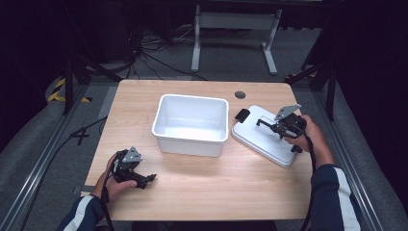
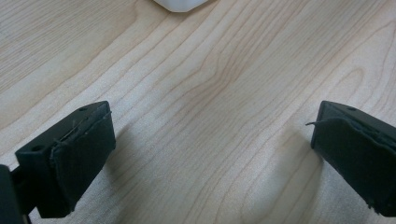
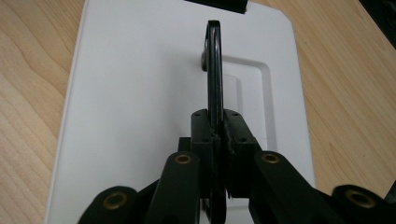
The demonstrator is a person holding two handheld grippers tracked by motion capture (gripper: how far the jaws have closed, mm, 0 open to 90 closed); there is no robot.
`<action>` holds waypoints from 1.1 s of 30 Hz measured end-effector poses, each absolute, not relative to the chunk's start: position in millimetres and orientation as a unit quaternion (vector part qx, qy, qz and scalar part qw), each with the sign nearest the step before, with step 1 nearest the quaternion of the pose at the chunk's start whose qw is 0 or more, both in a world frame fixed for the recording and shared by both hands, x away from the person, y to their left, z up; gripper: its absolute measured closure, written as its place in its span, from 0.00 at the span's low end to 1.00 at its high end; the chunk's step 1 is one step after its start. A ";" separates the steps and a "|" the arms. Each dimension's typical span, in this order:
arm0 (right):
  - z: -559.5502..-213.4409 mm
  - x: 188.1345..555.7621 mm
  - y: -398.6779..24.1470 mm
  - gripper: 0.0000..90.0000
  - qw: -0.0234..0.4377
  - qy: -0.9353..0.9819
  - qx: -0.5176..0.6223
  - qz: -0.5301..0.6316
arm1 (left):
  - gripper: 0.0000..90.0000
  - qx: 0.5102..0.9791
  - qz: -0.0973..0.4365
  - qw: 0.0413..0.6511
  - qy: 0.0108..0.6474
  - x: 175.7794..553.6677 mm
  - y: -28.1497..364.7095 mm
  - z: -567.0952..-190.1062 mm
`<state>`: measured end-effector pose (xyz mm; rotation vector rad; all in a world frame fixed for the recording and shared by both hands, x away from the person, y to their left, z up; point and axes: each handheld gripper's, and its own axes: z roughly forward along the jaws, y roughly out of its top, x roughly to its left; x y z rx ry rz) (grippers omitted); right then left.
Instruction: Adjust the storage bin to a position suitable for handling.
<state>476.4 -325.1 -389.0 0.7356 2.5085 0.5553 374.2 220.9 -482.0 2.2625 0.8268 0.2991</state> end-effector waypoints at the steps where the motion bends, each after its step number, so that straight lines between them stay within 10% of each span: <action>1: -389.5 476.2 -325.2 0.94 0.231 0.913 0.269 0.201 | 0.00 0.873 0.116 0.349 0.319 374.2 221.0 -482.0; 33: -375.1 467.5 -325.7 0.60 0.220 0.888 0.309 0.261 | 0.00 0.875 0.116 0.349 0.316 374.5 221.4 -481.8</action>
